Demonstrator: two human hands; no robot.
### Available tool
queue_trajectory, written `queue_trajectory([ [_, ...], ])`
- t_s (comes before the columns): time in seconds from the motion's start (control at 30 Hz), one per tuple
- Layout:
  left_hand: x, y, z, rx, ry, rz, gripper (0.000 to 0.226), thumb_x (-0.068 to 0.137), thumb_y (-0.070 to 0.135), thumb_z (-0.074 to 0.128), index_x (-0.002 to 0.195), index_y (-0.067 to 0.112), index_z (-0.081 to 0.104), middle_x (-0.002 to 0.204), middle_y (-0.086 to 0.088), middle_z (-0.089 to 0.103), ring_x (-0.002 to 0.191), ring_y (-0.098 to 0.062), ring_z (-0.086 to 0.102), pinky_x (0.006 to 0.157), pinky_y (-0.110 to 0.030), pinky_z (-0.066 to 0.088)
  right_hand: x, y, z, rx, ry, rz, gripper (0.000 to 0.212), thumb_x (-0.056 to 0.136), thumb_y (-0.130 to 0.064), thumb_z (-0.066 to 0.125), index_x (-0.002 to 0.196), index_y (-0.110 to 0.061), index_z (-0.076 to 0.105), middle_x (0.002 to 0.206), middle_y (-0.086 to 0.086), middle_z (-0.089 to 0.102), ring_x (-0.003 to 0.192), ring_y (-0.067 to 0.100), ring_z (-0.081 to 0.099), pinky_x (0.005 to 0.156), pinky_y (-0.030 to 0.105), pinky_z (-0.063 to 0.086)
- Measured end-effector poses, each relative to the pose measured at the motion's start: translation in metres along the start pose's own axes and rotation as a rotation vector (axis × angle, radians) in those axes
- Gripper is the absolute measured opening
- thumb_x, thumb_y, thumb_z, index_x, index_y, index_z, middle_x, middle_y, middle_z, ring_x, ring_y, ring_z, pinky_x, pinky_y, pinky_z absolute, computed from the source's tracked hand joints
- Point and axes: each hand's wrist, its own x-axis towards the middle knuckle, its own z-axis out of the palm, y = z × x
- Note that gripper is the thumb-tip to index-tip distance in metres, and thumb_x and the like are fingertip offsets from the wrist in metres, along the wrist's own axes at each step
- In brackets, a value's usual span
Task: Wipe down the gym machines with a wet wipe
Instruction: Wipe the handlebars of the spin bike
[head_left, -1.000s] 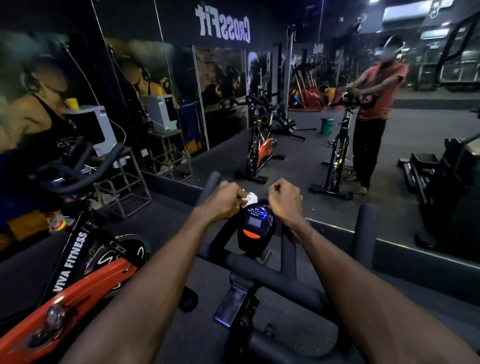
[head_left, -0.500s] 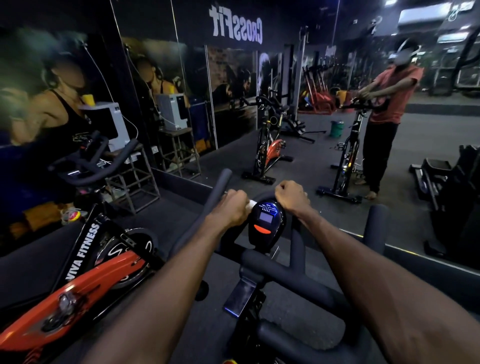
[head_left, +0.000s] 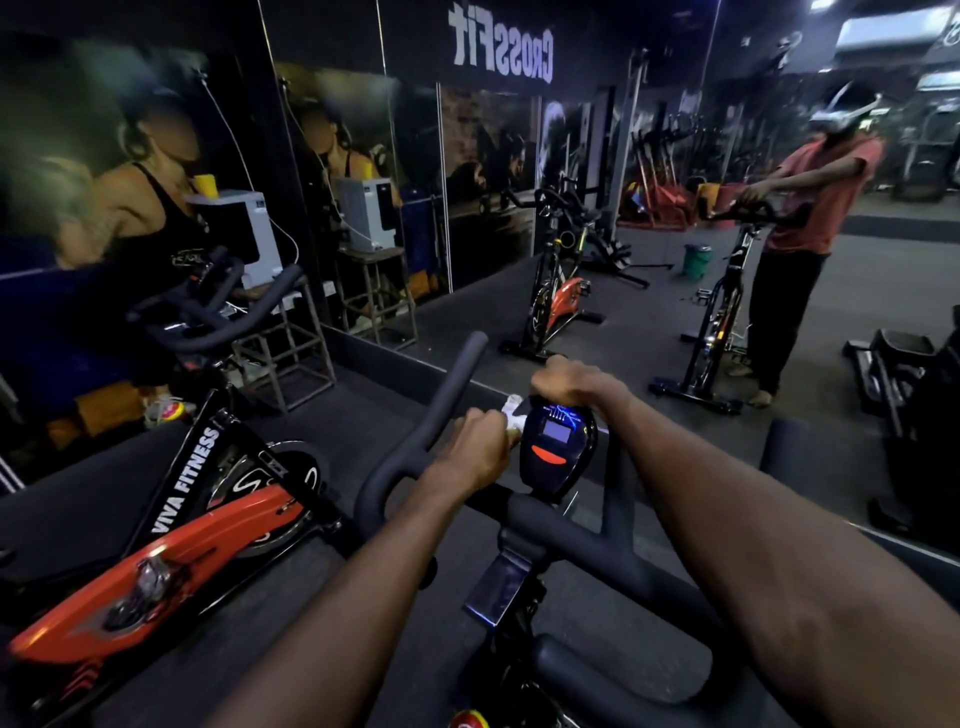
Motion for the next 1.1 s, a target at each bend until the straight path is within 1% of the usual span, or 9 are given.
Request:
queue_trajectory([
  [0.13, -0.022, -0.002, 0.007, 0.136, 0.045, -0.002, 0.031, 0.092, 0.011, 0.05, 0.122, 0.007, 0.059, 0.115, -0.022, 0.062, 0.112, -0.042, 0.058, 0.083, -0.043, 0.049, -0.003, 0.003, -0.001, 0.001, 0.004, 0.03, 0.049, 0.072, -0.042, 0.051, 0.113, -0.021, 0.067, 0.121, 0.01, 0.067, 0.109, 0.032, 0.063, 0.101, 0.043, 0.047],
  [0.27, -0.028, -0.007, 0.0, 0.23, 0.032, -0.031, 0.051, 0.09, 0.019, 0.057, 0.139, 0.008, 0.046, 0.124, -0.019, 0.059, 0.117, -0.038, 0.057, 0.09, -0.041, 0.047, -0.009, 0.001, -0.001, 0.021, 0.014, 0.037, 0.046, 0.076, -0.042, 0.052, 0.116, -0.021, 0.065, 0.124, 0.009, 0.067, 0.113, 0.031, 0.061, 0.101, 0.042, 0.045],
  [0.43, -0.023, 0.007, 0.001, 0.116, 0.03, -0.04, 0.038, 0.093, 0.028, 0.058, 0.124, 0.006, 0.058, 0.123, -0.021, 0.059, 0.115, -0.04, 0.058, 0.088, -0.041, 0.049, -0.011, 0.001, -0.002, 0.017, 0.021, 0.037, 0.041, 0.081, -0.04, 0.054, 0.115, -0.021, 0.064, 0.122, 0.009, 0.065, 0.109, 0.03, 0.06, 0.099, 0.04, 0.045],
  [0.57, -0.033, -0.009, 0.001, 0.215, 0.032, -0.033, 0.042, 0.092, 0.019, 0.057, 0.133, 0.009, 0.052, 0.124, -0.02, 0.059, 0.115, -0.039, 0.058, 0.089, -0.041, 0.047, -0.009, 0.004, -0.003, 0.024, 0.008, 0.027, 0.042, 0.079, -0.042, 0.056, 0.113, -0.02, 0.066, 0.118, 0.008, 0.066, 0.103, 0.029, 0.06, 0.1, 0.041, 0.046],
  [0.7, -0.041, -0.026, -0.008, 0.221, 0.021, -0.022, 0.041, 0.095, 0.043, 0.059, 0.122, 0.013, 0.059, 0.118, -0.02, 0.062, 0.111, -0.041, 0.059, 0.084, -0.038, 0.047, -0.005, 0.004, -0.002, 0.009, 0.006, 0.024, 0.049, 0.073, -0.045, 0.055, 0.113, -0.02, 0.065, 0.118, 0.007, 0.067, 0.107, 0.029, 0.062, 0.102, 0.043, 0.046],
  [0.83, -0.015, -0.029, -0.021, 0.148, 0.066, -0.028, 0.023, 0.089, 0.024, 0.06, 0.106, 0.01, 0.067, 0.117, -0.017, 0.062, 0.111, -0.04, 0.056, 0.085, -0.038, 0.047, 0.001, 0.006, -0.002, -0.004, -0.007, 0.003, 0.04, 0.069, -0.049, 0.058, 0.096, -0.02, 0.067, 0.109, 0.005, 0.07, 0.1, 0.028, 0.064, 0.098, 0.042, 0.048],
  [0.9, -0.001, -0.027, -0.016, 0.289, 0.003, 0.051, 0.023, 0.088, 0.018, 0.06, 0.109, 0.012, 0.066, 0.125, -0.009, 0.052, 0.118, -0.036, 0.044, 0.093, -0.045, 0.042, 0.007, 0.008, -0.001, 0.002, -0.018, -0.016, 0.044, 0.062, -0.054, 0.059, 0.087, -0.019, 0.068, 0.103, 0.004, 0.072, 0.096, 0.027, 0.066, 0.096, 0.043, 0.05],
  [0.97, 0.011, -0.03, -0.007, 0.358, -0.135, 0.104, 0.024, 0.087, 0.014, 0.063, 0.11, 0.008, 0.066, 0.125, -0.009, 0.054, 0.119, -0.033, 0.048, 0.091, -0.043, 0.044, 0.011, 0.011, -0.001, 0.001, -0.029, -0.031, 0.045, 0.06, -0.058, 0.058, 0.08, -0.019, 0.066, 0.1, 0.003, 0.072, 0.094, 0.027, 0.067, 0.095, 0.043, 0.05],
  [1.1, 0.037, -0.042, -0.003, 0.066, -0.306, 0.09, 0.011, 0.087, 0.004, 0.056, 0.088, 0.008, 0.066, 0.095, -0.013, 0.067, 0.096, -0.034, 0.065, 0.072, -0.034, 0.047, 0.007, 0.012, -0.002, 0.009, -0.018, -0.047, 0.038, 0.068, -0.058, 0.056, 0.079, -0.022, 0.064, 0.097, 0.0, 0.069, 0.093, 0.025, 0.065, 0.09, 0.037, 0.048],
])
